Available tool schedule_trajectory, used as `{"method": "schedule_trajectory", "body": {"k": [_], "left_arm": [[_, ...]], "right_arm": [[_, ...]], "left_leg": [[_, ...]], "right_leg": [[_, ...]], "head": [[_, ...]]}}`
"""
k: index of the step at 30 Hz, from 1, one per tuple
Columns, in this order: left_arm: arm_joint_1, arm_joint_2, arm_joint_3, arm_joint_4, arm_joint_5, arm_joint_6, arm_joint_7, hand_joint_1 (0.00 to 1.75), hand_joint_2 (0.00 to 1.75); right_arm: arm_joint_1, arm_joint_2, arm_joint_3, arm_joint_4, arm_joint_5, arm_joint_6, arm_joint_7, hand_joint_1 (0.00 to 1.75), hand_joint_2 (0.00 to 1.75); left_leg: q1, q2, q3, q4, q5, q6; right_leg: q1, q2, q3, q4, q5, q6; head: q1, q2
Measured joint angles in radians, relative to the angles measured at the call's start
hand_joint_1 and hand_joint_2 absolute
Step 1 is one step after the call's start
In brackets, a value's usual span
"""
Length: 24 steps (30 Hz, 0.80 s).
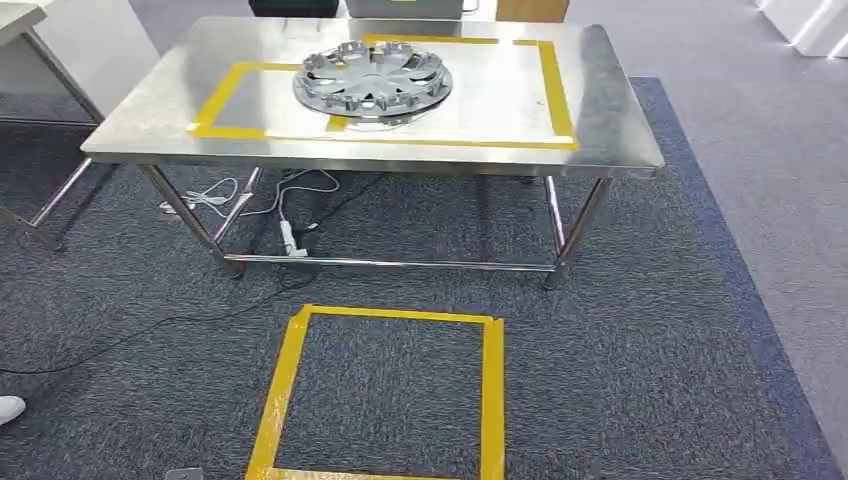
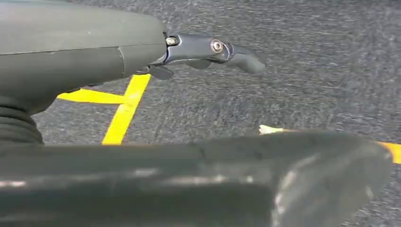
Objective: Take the parts from the cabinet and place them on the table.
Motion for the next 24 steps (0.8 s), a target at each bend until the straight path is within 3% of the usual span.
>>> {"method": "schedule_trajectory", "body": {"k": [7,12,18,24], "left_arm": [[-0.001,0.003,-0.006,0.0,-0.008,-0.003,0.017,0.0,0.0],[0.002,0.0,-0.013,0.0,-0.021,-0.001,0.058,0.0,0.0],[0.004,-0.002,-0.014,0.0,-0.022,-0.001,0.06,0.0,0.0],[0.004,-0.005,-0.014,0.0,-0.021,-0.001,0.055,0.0,0.0]], "right_arm": [[-0.018,-0.018,0.007,0.018,0.042,-0.01,-0.037,0.0,1.75],[-0.02,-0.021,0.007,0.028,0.036,-0.003,-0.022,0.0,1.75],[-0.021,-0.021,0.007,0.036,0.036,-0.001,-0.019,0.0,1.75],[-0.02,-0.021,0.008,0.042,0.04,-0.009,0.023,0.0,1.75]], "left_leg": [[-0.001,0.0,-0.001,0.001,0.003,0.002],[-0.001,0.0,-0.002,0.001,0.003,0.002],[0.0,0.0,-0.002,0.001,0.003,0.001],[-0.002,0.0,-0.003,0.001,0.003,0.001]], "right_leg": [[0.0,0.0,0.008,0.0,0.003,0.001],[0.0,0.0,0.007,0.0,0.003,0.001],[0.0,0.0,0.007,0.0,0.004,0.0],[-0.001,0.0,0.006,0.0,0.005,0.001]], "head": [[0.0,0.0],[0.0,0.0],[0.0,0.0],[0.0,0.0]]}}
